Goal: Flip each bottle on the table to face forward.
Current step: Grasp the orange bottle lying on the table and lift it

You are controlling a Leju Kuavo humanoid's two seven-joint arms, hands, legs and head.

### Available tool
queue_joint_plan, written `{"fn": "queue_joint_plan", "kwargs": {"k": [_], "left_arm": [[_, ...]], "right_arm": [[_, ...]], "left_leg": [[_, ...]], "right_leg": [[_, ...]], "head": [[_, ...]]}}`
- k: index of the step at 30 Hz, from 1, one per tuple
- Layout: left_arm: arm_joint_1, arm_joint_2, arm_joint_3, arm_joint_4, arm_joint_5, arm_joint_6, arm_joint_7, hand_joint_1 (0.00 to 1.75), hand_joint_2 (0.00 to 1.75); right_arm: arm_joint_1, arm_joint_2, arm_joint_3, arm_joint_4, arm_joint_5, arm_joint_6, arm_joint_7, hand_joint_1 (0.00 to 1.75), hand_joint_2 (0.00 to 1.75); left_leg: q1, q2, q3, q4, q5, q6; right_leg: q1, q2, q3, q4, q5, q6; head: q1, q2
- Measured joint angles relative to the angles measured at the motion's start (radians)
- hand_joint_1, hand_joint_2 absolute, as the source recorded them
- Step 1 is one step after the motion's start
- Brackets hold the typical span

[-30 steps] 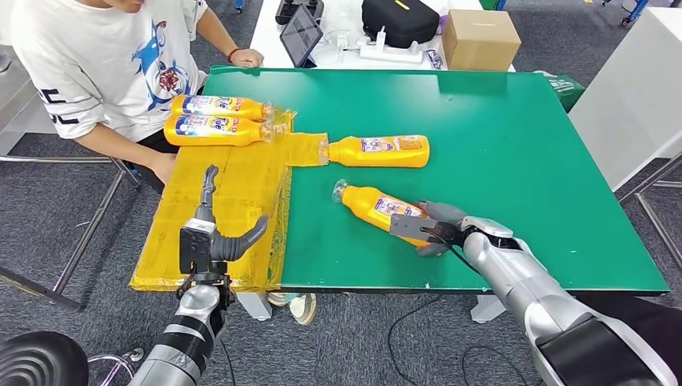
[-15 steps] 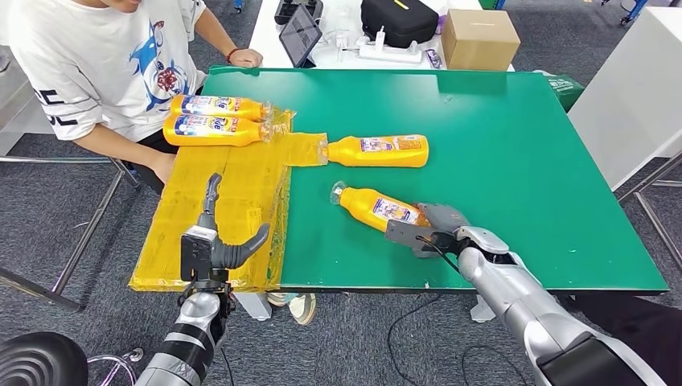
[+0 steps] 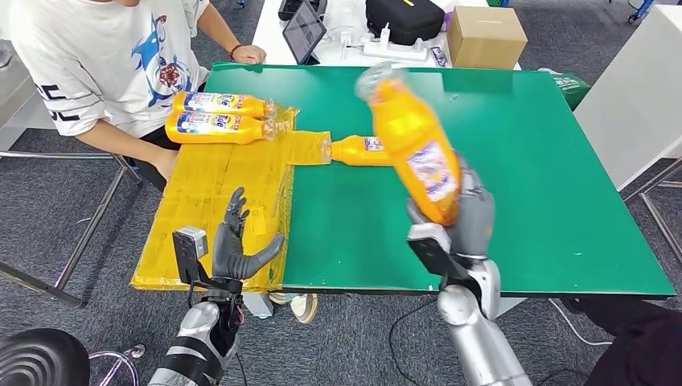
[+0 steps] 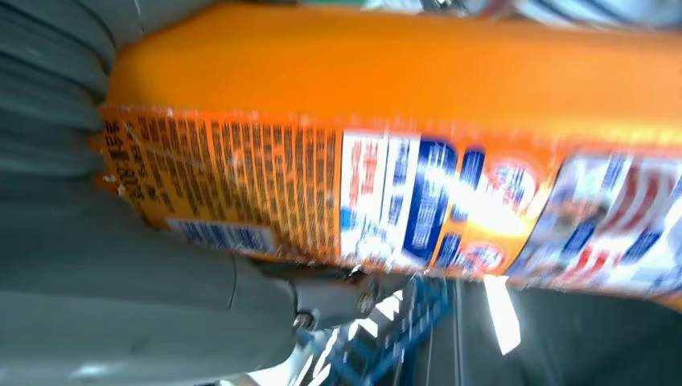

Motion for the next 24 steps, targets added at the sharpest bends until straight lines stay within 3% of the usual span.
{"fn": "queue_joint_plan", "kwargs": {"k": [5,11,15,20,24], "left_arm": [[0.002,-0.001,-0.045,-0.035,0.071,-0.102,0.028,0.00,1.75],[0.020,0.004,-0.091,-0.082,0.175,-0.243,0.048,0.00,1.75],[0.024,0.009,-0.110,-0.097,0.194,-0.267,0.050,0.00,1.75],[0.026,0.019,-0.137,-0.103,0.251,-0.373,0.057,0.00,1.75],[0.026,0.022,-0.165,-0.103,0.256,-0.404,0.058,0.00,1.75]], "right_arm": [[0.066,0.065,-0.104,-0.058,-0.059,0.006,-0.093,1.75,1.75],[0.099,0.085,-0.116,-0.046,-0.092,0.066,-0.114,1.75,1.75],[0.108,0.095,-0.116,-0.027,-0.089,0.077,-0.121,1.75,1.75],[0.108,0.101,-0.081,0.042,-0.033,0.159,-0.126,1.75,1.75],[0.108,0.125,0.005,0.155,0.031,0.146,-0.145,1.75,1.75]], "left_leg": [[-0.001,0.000,0.000,0.000,0.000,0.000],[0.000,0.001,0.000,0.000,0.000,0.000],[0.000,0.001,0.000,0.000,0.000,0.000],[0.000,0.001,0.000,0.000,0.000,0.000],[0.000,0.001,0.000,0.000,0.000,0.000]], "right_leg": [[-0.001,0.000,0.000,0.000,0.000,0.000],[0.000,0.000,0.000,0.000,0.000,0.000],[0.000,0.000,0.000,0.000,0.000,0.000],[0.000,0.000,0.000,0.000,0.000,0.000],[0.000,0.000,0.000,0.000,0.000,0.000]], "head": [[0.000,0.000],[0.000,0.000],[0.000,0.000],[0.000,0.000],[0.000,0.000]]}}
